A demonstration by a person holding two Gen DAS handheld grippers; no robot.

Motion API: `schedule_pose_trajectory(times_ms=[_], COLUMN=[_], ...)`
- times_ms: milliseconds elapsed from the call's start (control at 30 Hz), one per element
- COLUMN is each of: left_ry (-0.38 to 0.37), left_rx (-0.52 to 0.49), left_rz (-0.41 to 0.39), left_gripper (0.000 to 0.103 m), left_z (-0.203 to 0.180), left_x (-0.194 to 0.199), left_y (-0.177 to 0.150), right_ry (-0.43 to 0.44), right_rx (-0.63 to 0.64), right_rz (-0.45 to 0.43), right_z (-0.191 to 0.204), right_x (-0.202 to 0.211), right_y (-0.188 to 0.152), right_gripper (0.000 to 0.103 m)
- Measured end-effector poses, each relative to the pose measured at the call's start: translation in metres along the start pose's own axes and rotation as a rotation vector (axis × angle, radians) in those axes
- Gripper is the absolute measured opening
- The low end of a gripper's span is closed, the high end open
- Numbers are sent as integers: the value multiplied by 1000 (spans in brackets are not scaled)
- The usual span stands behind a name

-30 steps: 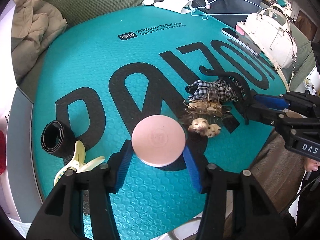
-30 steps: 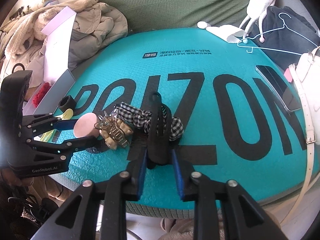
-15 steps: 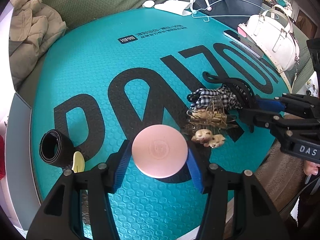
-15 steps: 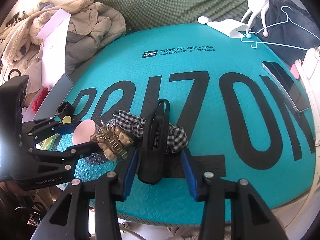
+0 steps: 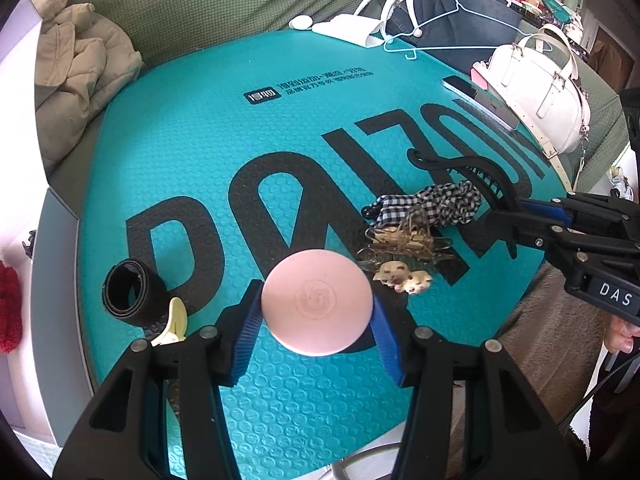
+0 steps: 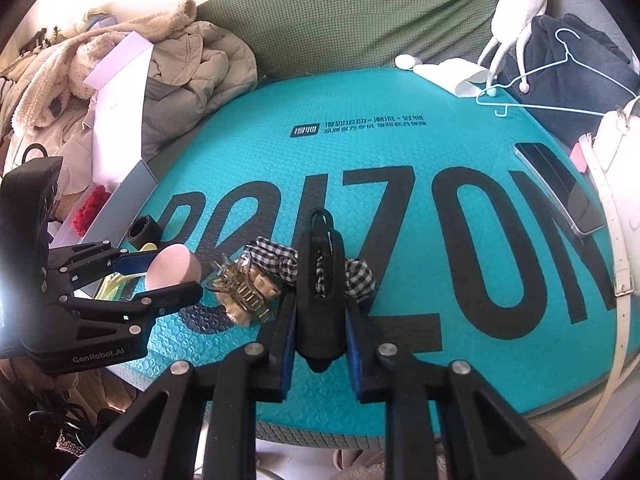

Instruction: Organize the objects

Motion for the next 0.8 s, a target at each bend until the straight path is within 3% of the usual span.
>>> schedule_pose_trajectory(times_ms=[400,800], left_ry=[35,94], left_rx=[33,85], left_rz=[-22,-32], left_gripper=[50,50], left_z=[13,42], left_x=[43,89], left_y=[-3,-26], right_ry=[33,126], right_rx=[61,141], right_rz=[-35,-34], right_z=[35,97], right_x=[26,36], right_y=[10,5], right_gripper=[21,21])
Point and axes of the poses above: each gripper's, at about its wrist camera, not at the fingertips, and x roughly against the way its jaws point, z to its left, y to its top, the point moved 8 cm from there along -x, roughly the way its jaws point, and after that the axes turned 4 degrees about -z, right-handed, at the moved point
